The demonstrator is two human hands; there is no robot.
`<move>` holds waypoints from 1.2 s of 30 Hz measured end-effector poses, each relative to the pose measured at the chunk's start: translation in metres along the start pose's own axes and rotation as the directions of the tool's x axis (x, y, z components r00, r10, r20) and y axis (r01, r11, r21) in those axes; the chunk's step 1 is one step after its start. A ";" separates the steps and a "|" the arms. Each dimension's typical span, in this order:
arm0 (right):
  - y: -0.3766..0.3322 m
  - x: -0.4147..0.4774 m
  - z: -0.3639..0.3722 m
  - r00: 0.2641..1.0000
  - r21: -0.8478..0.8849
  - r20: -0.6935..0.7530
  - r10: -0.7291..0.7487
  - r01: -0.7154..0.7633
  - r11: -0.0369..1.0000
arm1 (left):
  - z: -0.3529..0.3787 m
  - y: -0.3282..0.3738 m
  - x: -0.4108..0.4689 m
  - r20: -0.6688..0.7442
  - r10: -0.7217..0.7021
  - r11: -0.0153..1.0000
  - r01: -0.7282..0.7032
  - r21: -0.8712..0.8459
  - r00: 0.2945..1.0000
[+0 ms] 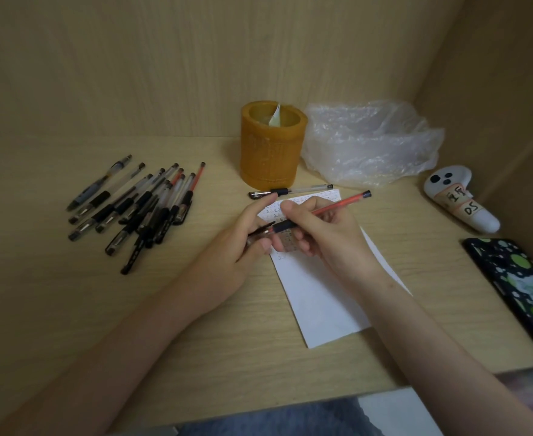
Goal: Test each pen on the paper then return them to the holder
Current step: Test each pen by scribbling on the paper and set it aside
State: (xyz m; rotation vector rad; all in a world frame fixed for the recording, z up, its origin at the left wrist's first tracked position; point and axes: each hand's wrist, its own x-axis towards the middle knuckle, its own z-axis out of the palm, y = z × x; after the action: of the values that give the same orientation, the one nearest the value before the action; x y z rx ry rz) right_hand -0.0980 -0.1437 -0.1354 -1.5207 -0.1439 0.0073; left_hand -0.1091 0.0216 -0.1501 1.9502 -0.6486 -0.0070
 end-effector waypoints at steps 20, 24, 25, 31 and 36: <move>0.010 0.006 0.001 0.998 0.007 0.039 0.040 -0.040 0.999 | -0.008 0.001 0.003 -0.240 -0.105 0.964 0.158 0.213 0.965; 0.001 0.014 -0.004 0.988 0.040 -0.007 0.154 -0.153 0.987 | -0.007 0.000 0.007 -0.215 -0.105 0.938 0.168 0.303 0.971; -0.002 0.018 -0.006 0.984 0.065 -0.020 0.179 -0.178 0.982 | -0.009 -0.002 0.008 -0.230 -0.088 0.912 0.171 0.372 0.969; -0.018 0.038 -0.017 0.913 0.154 0.031 0.408 -0.407 0.900 | -0.033 -0.021 0.006 -0.432 0.046 0.678 0.289 0.675 0.900; -0.025 0.037 -0.027 0.875 0.106 0.084 0.477 -0.483 0.869 | -0.037 -0.026 0.005 -0.419 -0.030 0.585 0.356 0.729 0.908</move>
State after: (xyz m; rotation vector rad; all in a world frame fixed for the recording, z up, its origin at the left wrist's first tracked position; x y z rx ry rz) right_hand -0.0604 -0.1682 -0.1085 -1.3980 0.1941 0.4512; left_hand -0.0833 0.0585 -0.1530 2.7907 -0.1488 0.6041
